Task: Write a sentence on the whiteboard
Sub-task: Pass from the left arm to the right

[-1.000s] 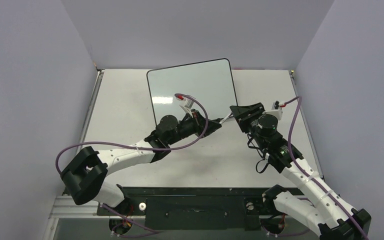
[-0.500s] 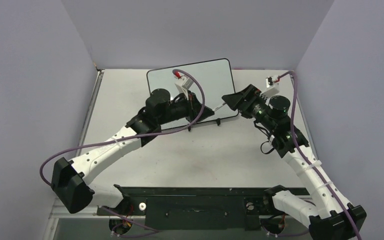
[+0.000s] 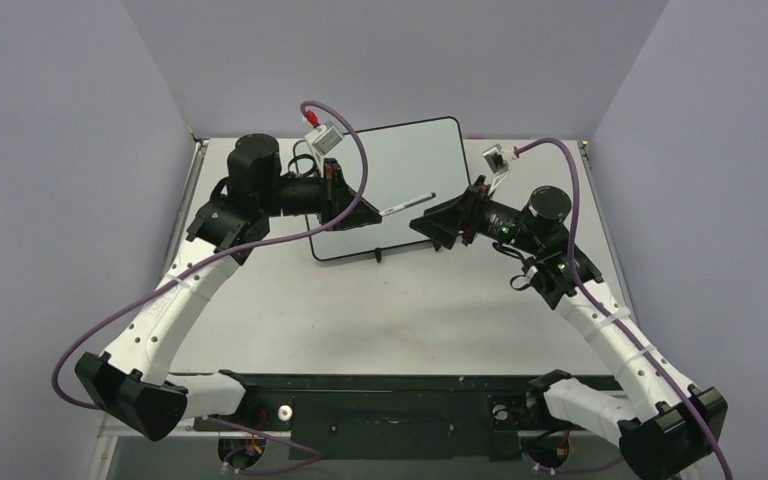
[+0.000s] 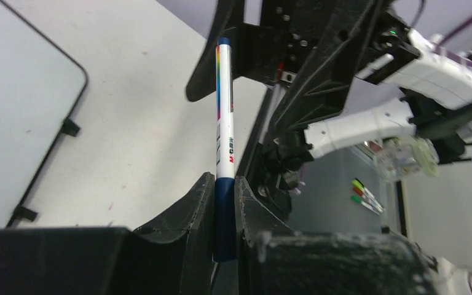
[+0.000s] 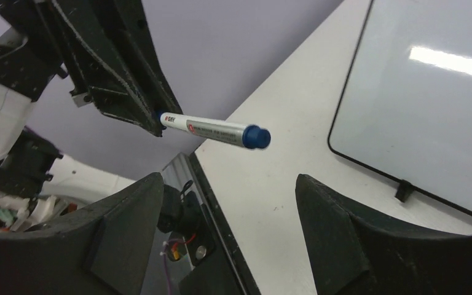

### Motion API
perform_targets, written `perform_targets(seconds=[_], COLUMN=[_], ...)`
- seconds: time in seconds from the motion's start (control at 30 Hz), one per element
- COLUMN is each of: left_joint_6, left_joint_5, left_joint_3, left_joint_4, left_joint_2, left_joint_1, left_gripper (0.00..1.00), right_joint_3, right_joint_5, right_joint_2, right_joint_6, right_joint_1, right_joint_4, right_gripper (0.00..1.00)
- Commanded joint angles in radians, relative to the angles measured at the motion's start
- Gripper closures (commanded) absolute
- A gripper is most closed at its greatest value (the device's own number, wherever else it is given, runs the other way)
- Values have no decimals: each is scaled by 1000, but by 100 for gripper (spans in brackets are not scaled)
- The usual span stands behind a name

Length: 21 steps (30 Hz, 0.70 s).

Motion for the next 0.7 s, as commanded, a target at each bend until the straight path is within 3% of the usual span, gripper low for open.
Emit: perform_targets(seconds=[0.0,0.2,0.3,0.5,0.67], left_joint_6=[-21,32,44,58,60], left_joint_5=[259,306,308,307,303], left_joint_3=[69,68,33,-18,-23], left_joint_4=[-30,-81,-97,-101,-106], left_joint_2=[4,18,20,17,7], left_joint_1=[15,20,21,19,18], left_gripper=[100,100,100,100,100], right_joint_3=[17,34,39,89,104], right_joint_5=[-151,-282,-316,-311,-292], right_joint_2=[7,43,60,62,87], right_joint_6=[-36,16,53,-147,-160], right_joint_1=[34,39,66,127,131], right_joint_4=[169,246,278,6,-21], right_gripper=[26,27,33,38,46])
